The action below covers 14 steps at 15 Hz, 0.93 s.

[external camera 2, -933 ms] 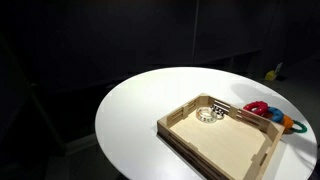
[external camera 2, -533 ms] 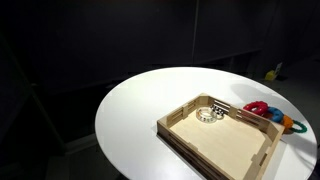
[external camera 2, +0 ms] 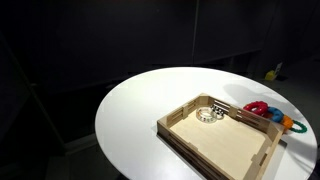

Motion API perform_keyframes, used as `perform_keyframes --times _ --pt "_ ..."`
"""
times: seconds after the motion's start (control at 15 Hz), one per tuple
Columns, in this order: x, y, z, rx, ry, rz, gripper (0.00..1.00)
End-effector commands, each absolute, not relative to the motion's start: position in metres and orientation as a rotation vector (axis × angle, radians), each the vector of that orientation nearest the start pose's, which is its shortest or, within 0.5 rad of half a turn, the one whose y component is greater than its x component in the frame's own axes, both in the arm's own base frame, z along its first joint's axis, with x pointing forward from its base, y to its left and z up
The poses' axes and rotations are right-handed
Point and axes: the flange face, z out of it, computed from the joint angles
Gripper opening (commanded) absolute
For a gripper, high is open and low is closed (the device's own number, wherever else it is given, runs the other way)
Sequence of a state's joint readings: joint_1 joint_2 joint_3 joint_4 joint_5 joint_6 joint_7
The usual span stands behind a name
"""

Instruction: Remove the black and white ring from the wooden tray and put it on the table on the rings pile

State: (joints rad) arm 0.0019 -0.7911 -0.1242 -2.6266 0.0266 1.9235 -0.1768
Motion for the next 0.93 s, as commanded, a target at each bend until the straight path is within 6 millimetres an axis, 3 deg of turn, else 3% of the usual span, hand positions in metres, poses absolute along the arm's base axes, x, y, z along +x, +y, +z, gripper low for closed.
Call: perform_keyframes --times 0.0,0.47,0.87 --pt "0.346 -0.020 0.506 -3.030 -0.124 -0.189 1.00" --pt "0.397 0.023 0.505 -3.024 -0.068 -0.211 1.00" --pt "0.435 0.068 0.469 -3.079 0.063 -0.135 1.00"
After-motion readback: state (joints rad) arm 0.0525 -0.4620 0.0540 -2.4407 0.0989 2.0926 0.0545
